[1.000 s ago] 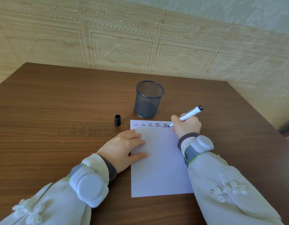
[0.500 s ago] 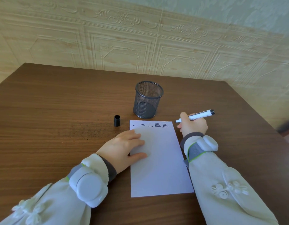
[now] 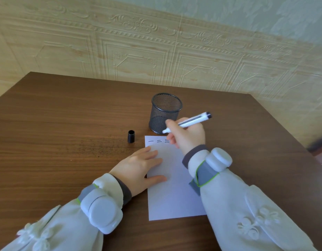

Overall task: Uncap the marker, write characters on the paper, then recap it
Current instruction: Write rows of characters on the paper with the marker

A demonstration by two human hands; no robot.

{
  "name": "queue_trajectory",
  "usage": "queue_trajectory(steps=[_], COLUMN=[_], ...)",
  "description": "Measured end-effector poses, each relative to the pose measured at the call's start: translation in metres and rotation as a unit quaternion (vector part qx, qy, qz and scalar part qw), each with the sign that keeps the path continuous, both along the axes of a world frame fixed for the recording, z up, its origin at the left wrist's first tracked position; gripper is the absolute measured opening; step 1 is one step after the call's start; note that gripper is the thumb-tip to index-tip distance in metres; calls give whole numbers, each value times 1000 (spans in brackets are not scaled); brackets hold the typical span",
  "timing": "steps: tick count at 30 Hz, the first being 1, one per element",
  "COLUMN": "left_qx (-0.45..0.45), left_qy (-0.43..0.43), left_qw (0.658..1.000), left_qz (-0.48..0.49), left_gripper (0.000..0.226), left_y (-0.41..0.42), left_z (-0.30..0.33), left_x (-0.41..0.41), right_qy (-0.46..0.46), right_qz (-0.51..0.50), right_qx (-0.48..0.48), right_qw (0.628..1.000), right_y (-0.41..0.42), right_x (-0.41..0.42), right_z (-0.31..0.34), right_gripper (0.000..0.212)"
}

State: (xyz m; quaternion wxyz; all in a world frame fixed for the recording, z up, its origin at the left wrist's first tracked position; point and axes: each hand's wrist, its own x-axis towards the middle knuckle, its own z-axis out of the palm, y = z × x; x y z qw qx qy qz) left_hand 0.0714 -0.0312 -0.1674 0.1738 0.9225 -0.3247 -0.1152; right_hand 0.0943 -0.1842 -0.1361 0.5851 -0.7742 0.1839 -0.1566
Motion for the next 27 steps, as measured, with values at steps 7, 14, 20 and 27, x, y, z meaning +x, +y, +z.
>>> queue_trajectory(steps=[7, 14, 20, 27], left_qx=[-21, -35, -50, -21], left_qy=[-20, -32, -41, -38], left_qw=[999, 998, 997, 998], left_qz=[-23, -36, -44, -41], left_gripper=[57, 55, 53, 63], left_y=[0, 2, 1, 1], left_z=[2, 2, 2, 0], left_x=[0, 0, 0, 2], right_qy=[30, 17, 18, 24], right_qz=[1, -24, -8, -10], right_qx=[46, -22, -50, -83], right_qw=[998, 999, 999, 996], right_y=[23, 22, 23, 28], right_x=[2, 4, 5, 5], right_z=[-34, -42, -45, -44], right_gripper=[20, 22, 26, 24])
